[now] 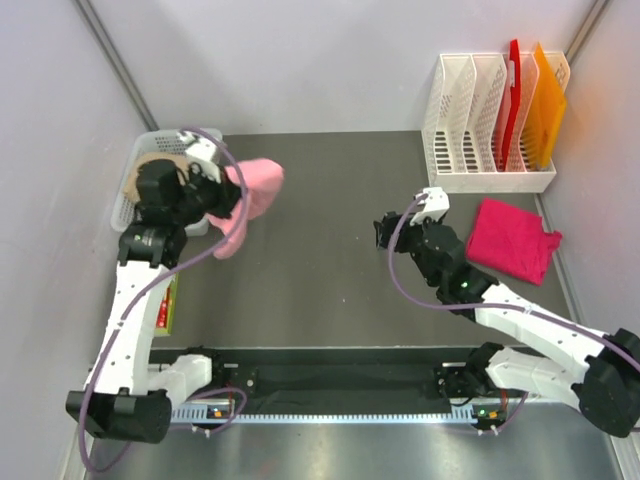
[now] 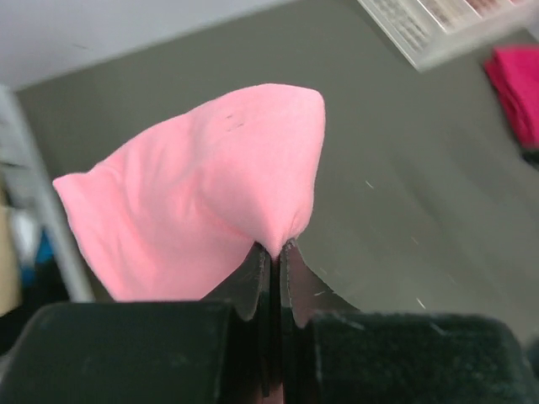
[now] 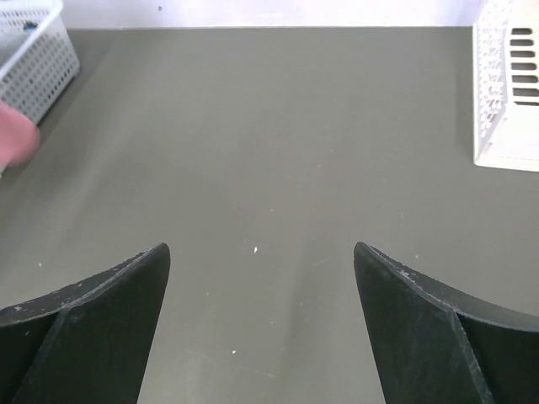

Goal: Fold and stack the t-shirts
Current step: Move the tshirt to the center of the board

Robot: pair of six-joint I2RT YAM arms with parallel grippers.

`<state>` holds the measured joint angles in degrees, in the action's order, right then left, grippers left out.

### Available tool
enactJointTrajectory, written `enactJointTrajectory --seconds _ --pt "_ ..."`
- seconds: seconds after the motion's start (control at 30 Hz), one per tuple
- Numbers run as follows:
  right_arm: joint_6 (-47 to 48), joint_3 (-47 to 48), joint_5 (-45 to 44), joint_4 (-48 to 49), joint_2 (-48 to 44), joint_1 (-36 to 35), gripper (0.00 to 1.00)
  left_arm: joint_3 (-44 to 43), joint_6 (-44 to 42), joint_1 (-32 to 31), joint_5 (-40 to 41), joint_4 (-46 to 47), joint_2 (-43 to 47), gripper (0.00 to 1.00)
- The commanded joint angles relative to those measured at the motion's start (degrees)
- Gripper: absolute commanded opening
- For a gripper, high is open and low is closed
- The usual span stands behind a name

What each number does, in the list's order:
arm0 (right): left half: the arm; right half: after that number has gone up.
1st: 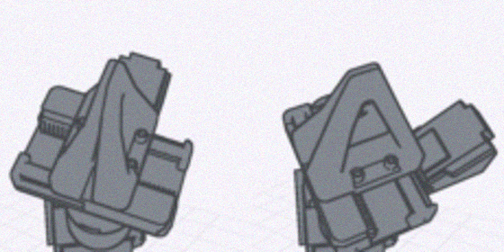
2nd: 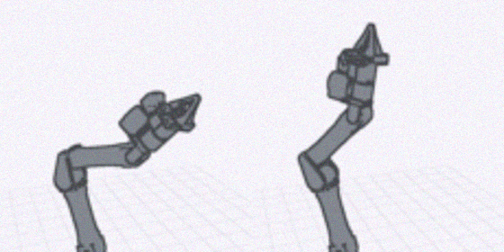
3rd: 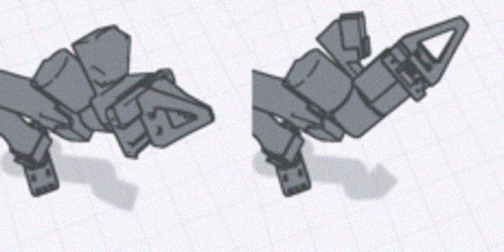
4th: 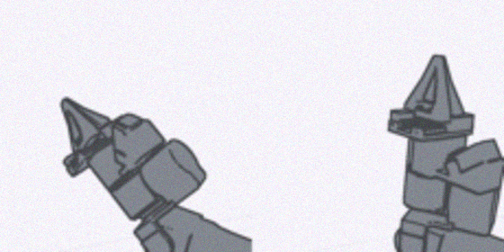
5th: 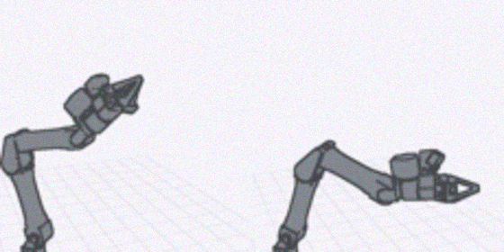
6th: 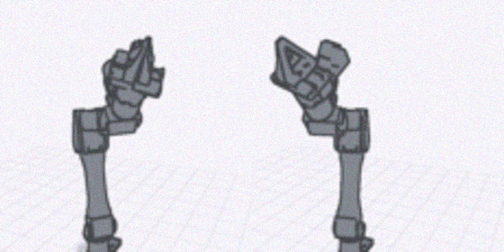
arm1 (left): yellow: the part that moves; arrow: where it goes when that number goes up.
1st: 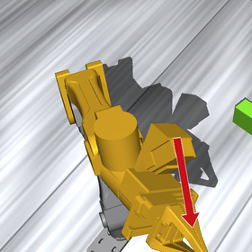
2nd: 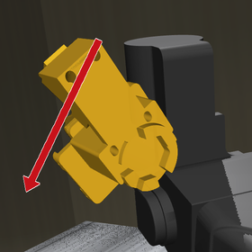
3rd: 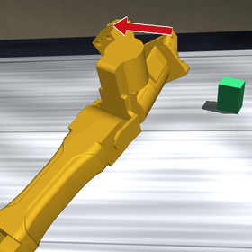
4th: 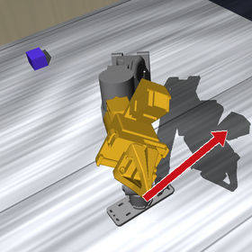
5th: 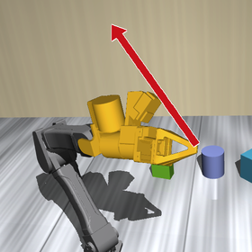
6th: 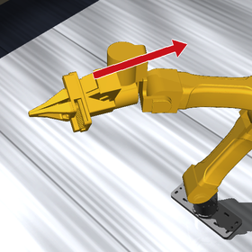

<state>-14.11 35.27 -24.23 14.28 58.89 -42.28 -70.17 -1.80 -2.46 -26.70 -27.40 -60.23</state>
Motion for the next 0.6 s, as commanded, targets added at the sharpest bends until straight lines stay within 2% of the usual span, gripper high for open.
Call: enactJointTrajectory --seconds 0.0,0.07,0.17,0.2,0.3,0.43,0.47,0.57 --pt "-1.71 -1.34 -4.15 0.66 -4.4 -1.49 0.88 1.79 -1.98 -8.5 0.77 -5.02 1.78 0.0" --pt "-1.97 -1.95 -5.73 0.48 -5.54 -1.58 0.88 2.49 -1.8 -11.85 2.52 -5.74 1.52 0.0" --pt "-2.41 -2.92 -7.4 0.31 -8.43 -1.66 0.87 3.55 -0.84 -20.63 7.51 -5.74 0.9 0.0" --pt "-2.59 -3.44 -7.93 0.31 -9.05 -1.75 0.86 3.64 -0.49 -25.7 8.84 -5.48 0.12 0.0" --pt "-2.85 -4.94 -9.69 0.31 -11.77 -1.93 0.86 4.08 -0.04 -32.15 8.07 -4.77 -2.08 0.0" --pt "-2.68 -5.03 -9.87 0.13 -12.4 -2.01 0.86 7.76 -2.76 -32.52 6.92 -2.67 -4.98 0.0" --pt "-2.5 -4.86 -9.96 0.22 -11.88 -1.93 0.86 10.9 -3.38 -32.52 7.36 -0.83 -6.21 0.0" --pt "-2.41 -4.42 -9.7 0.39 -9.86 -2.1 0.85 15.93 -5.67 -32.52 13.75 5.39 -8.49 0.0"
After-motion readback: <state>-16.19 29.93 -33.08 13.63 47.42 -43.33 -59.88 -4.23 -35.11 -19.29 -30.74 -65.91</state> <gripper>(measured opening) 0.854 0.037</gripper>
